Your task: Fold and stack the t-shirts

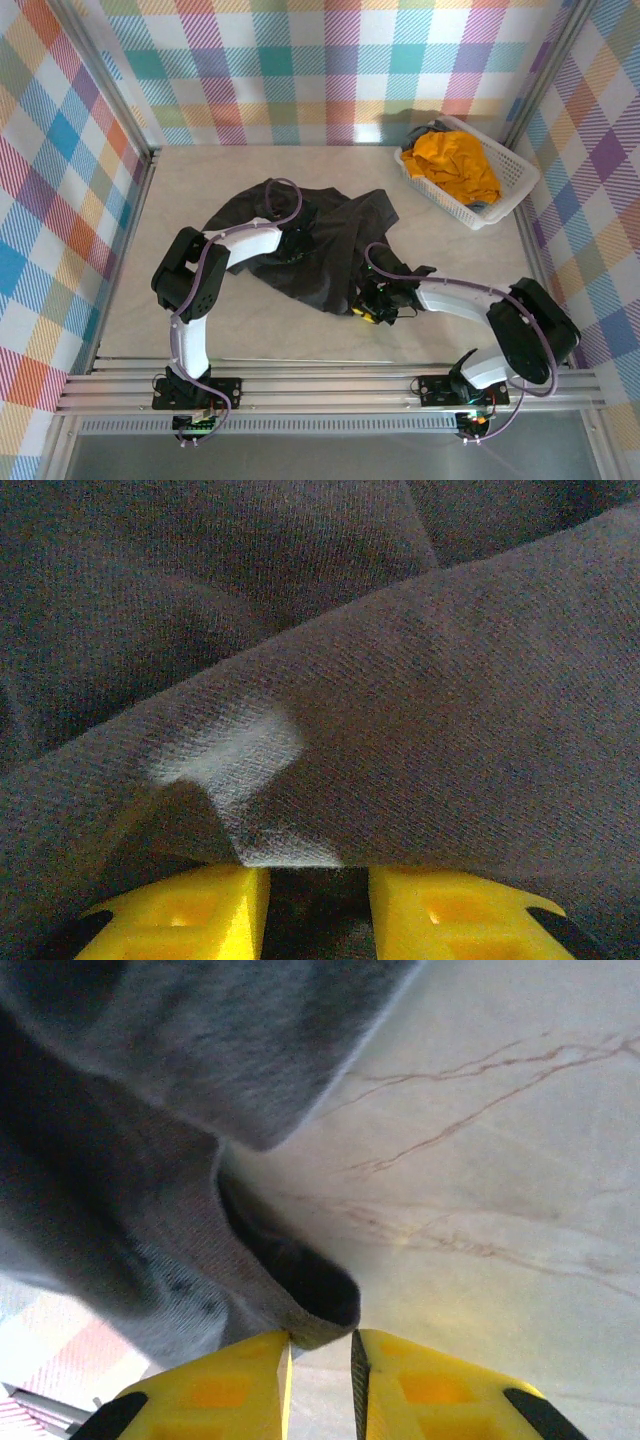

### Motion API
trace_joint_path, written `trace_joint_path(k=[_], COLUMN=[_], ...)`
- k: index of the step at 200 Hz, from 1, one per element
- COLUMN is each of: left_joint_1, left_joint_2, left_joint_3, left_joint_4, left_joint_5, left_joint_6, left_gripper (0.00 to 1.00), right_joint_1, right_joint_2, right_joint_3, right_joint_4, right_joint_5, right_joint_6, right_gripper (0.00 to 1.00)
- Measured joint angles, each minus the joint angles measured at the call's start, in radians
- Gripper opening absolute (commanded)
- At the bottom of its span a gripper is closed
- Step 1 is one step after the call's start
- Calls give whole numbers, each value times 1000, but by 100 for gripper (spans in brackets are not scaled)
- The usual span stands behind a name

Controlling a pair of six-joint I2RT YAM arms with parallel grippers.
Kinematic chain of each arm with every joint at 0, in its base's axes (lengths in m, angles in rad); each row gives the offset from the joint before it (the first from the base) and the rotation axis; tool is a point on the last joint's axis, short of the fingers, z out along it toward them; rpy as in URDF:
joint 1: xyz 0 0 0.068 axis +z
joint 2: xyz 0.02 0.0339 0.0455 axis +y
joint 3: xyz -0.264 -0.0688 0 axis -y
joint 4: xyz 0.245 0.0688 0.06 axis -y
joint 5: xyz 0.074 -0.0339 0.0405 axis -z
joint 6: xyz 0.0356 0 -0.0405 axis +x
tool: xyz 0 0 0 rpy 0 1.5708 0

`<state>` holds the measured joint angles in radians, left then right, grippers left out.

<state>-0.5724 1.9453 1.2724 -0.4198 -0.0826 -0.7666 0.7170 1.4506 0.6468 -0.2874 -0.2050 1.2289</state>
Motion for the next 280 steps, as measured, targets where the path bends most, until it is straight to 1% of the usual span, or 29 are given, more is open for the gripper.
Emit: trace_joint_path(k=[36,55,76,87,95,103,114,137,152,169,199,220,228,235,247,257,267,280], left_joint_1=[0,0,0,0,0,0,0,0,0,0,0,-3,-8,-11,-17,-22,-21,-11], left_joint_2=[0,-3,-4,-4,-4,-5,-6,-17,-35,-66,-95,-94,-94,-95,-98,-116,-148,-218], left_joint_3=[0,0,0,0,0,0,0,0,-1,-1,-1,-1,-1,-1,-1,-1,0,2], left_joint_4=[-3,-7,-19,-19,-19,-19,-23,-38,-53,-58,-43,-28,-14,-6,2,-2,-28,-77], left_joint_5=[0,3,3,3,3,4,4,6,7,15,51,87,99,107,115,116,108,95], left_joint_6=[0,0,0,0,0,0,0,-3,-4,-9,-45,-83,-101,-113,-138,-155,-164,-163], left_gripper=[33,33,33,33,33,33,33,34,34,35,35,35,36,40,51,56,57,56], right_joint_1=[0,0,0,0,0,0,0,2,-2,-14,-47,-84,-104,-121,-159,-209,-272,-389], right_joint_2=[48,87,103,110,112,112,112,93,29,-94,-289,-398,-434,-455,-485,-503,-519,-546], right_joint_3=[40,77,94,101,103,104,107,112,111,111,88,24,-10,-34,-71,-92,-102,-108], right_joint_4=[-13,-16,-35,-48,-55,-64,-69,-92,-152,-226,-344,-426,-456,-476,-512,-539,-562,-579], right_joint_5=[7,10,10,10,11,14,20,82,138,189,241,259,259,258,256,253,246,230], right_joint_6=[17,17,17,16,18,23,16,16,12,1,-12,-13,-12,-12,-14,-21,-35,-70], right_gripper=[28,27,22,18,13,6,0,0,0,0,0,0,0,0,0,0,0,0])
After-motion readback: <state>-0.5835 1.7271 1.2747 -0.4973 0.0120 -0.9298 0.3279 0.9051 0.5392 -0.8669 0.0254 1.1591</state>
